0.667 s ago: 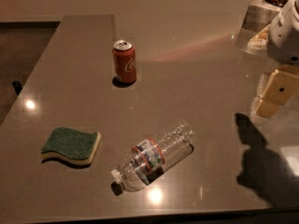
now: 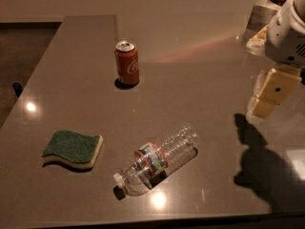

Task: Pick coke can

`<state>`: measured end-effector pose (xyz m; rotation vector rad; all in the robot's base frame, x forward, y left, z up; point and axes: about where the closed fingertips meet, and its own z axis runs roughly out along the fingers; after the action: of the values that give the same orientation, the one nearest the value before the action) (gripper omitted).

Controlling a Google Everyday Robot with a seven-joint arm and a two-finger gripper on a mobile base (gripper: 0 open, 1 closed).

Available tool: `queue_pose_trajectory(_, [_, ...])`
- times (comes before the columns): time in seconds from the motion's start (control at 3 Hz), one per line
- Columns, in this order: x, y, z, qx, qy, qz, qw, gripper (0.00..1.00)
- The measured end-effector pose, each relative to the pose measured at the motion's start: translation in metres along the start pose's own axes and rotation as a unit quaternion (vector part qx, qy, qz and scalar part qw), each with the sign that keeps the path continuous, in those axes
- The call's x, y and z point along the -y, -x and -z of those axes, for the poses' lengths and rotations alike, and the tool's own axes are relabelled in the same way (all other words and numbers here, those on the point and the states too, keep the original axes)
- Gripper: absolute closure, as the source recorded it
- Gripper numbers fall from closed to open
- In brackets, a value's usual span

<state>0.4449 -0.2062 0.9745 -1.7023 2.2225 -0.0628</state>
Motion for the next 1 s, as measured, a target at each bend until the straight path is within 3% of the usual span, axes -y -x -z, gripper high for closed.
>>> queue_pose_trajectory(0.67, [0.015, 0.054, -0.030, 0.057, 0.027, -0.022, 0.9977, 0.00])
queue_pose_trajectory(1.0, [0.034, 0.104, -0.061, 0.103, 0.031, -0.032, 0.9937, 0.00])
